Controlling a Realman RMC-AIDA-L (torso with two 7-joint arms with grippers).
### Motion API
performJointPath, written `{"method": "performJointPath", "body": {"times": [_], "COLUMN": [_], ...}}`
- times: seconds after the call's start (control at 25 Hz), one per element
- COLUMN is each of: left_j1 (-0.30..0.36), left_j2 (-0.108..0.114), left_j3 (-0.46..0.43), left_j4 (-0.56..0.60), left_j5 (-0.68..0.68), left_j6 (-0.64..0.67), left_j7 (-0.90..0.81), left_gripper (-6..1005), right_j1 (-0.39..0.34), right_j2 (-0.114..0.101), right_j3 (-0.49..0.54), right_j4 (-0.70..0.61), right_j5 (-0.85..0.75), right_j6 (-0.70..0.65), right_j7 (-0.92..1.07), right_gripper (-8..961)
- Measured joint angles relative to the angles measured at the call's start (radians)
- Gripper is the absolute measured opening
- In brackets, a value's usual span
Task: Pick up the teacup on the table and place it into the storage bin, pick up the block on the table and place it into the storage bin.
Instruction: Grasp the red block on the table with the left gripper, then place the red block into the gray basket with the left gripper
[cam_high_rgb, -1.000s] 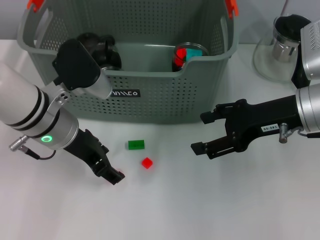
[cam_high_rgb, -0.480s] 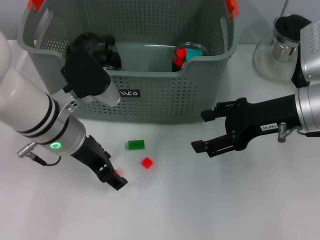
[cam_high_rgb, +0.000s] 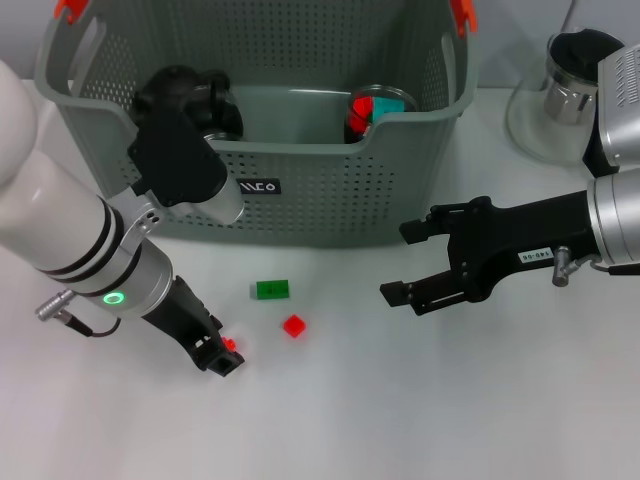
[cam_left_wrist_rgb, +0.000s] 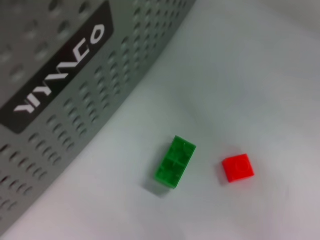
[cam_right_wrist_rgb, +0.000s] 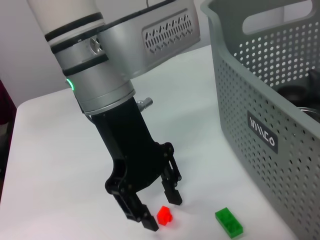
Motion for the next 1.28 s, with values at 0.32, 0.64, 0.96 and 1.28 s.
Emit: {"method": "performJointPath", "body": {"times": [0.32,0.64,0.96,1.28], "left_j1": [0.000,-0.003,-0.003,-0.002], "left_j2": [0.000,0.000,0.000,0.000], "left_j3": [0.004,0.020,0.026,0.019], "left_j4": [-0.002,-0.005,-0.005,0.019], "left_j5": [0.016,0.025,0.025,0.015], "left_j6": [-0.011,-0.014,-0.015,0.006], "left_j7": [-0.012,-0.014,-0.018,-0.012], "left_gripper": [531,477,426,294], "right_j1": [0.004,0.009,0.009,0.009], "right_j2": [0.000,0.000,0.000,0.000], "right_j3": [0.001,0.006,0.008,0.008], "right_j4": [0.013,0.014,0.014,0.024], "right_j5": [0.002,0.002,0.002,0.002], "right_j6": [0.003,0.005,0.005,0.005], "right_j7": [-0.009,-0.009,-0.010,-0.010], "right_gripper": [925,925,925,924]}}
